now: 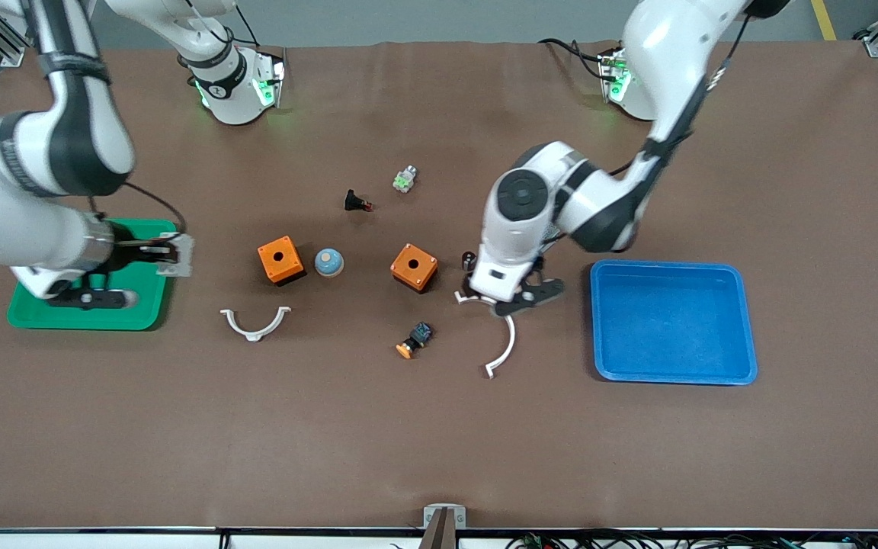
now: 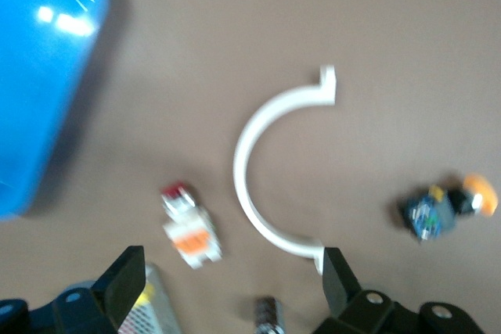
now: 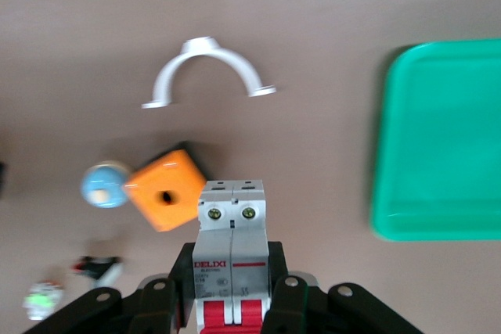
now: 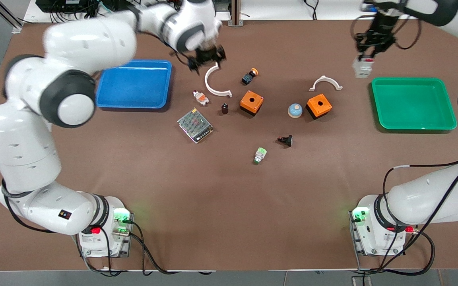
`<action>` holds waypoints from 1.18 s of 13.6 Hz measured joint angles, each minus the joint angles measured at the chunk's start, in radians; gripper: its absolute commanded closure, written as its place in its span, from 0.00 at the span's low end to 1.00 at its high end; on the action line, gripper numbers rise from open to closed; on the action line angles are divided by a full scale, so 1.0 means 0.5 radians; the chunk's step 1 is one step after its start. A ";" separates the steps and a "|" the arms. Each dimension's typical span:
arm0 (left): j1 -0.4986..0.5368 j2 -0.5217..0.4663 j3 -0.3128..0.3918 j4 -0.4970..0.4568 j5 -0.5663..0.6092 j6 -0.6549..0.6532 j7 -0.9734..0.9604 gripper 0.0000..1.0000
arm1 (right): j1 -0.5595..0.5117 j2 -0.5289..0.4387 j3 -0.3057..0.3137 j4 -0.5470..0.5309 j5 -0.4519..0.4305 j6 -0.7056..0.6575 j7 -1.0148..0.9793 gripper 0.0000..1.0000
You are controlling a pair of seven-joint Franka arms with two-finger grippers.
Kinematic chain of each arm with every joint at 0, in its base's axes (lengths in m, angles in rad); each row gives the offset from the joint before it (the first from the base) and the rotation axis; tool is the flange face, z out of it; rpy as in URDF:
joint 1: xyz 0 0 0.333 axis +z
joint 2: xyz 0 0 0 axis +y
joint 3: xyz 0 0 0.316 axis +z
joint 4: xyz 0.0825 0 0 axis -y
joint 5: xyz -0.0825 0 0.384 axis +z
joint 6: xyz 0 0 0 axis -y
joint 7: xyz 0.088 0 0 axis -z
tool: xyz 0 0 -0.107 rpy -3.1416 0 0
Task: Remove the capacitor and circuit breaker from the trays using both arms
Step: 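Move the breaker with the right gripper while the left gripper withdraws, then lower the breaker beside the blue ball and open the right gripper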
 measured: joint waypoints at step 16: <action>0.775 -0.923 0.268 0.118 -0.195 -1.048 1.672 0.00 | 0.657 0.631 -0.003 -0.001 0.111 0.957 0.746 0.77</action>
